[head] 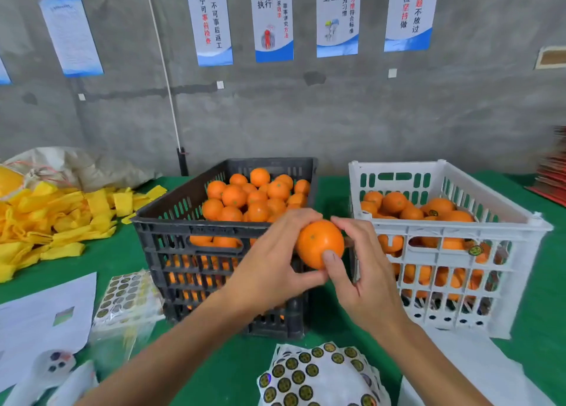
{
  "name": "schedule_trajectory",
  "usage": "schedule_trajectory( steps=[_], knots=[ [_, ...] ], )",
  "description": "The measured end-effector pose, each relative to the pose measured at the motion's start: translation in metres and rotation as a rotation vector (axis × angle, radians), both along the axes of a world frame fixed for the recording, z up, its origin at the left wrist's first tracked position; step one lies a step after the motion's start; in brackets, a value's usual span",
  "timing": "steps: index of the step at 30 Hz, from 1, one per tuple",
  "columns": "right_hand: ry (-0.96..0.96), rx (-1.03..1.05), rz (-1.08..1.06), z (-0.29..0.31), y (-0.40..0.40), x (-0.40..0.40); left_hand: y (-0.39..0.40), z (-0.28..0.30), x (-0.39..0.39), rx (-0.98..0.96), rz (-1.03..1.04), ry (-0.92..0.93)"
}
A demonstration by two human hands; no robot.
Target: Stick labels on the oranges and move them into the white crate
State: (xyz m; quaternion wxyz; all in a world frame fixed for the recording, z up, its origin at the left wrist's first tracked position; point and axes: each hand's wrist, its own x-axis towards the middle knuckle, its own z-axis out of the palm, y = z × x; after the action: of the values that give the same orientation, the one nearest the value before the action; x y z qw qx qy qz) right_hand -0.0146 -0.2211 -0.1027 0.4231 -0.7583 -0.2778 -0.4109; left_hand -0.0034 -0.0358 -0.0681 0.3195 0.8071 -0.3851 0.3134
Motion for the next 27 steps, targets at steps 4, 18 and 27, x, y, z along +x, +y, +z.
schedule_trajectory(
  steps=[4,18,27],
  knots=[
    [0.267,-0.197,-0.033,-0.068,-0.029,-0.016,-0.021,-0.085,-0.008,0.146,-0.004,0.259],
    [0.696,-0.656,-0.017,-0.15,-0.049,-0.02,-0.004,-0.195,-0.014,-0.188,0.096,0.659],
    [0.71,-0.65,-0.055,-0.155,-0.047,-0.022,-0.003,-0.196,-0.015,-0.268,0.023,0.655]
  ],
)
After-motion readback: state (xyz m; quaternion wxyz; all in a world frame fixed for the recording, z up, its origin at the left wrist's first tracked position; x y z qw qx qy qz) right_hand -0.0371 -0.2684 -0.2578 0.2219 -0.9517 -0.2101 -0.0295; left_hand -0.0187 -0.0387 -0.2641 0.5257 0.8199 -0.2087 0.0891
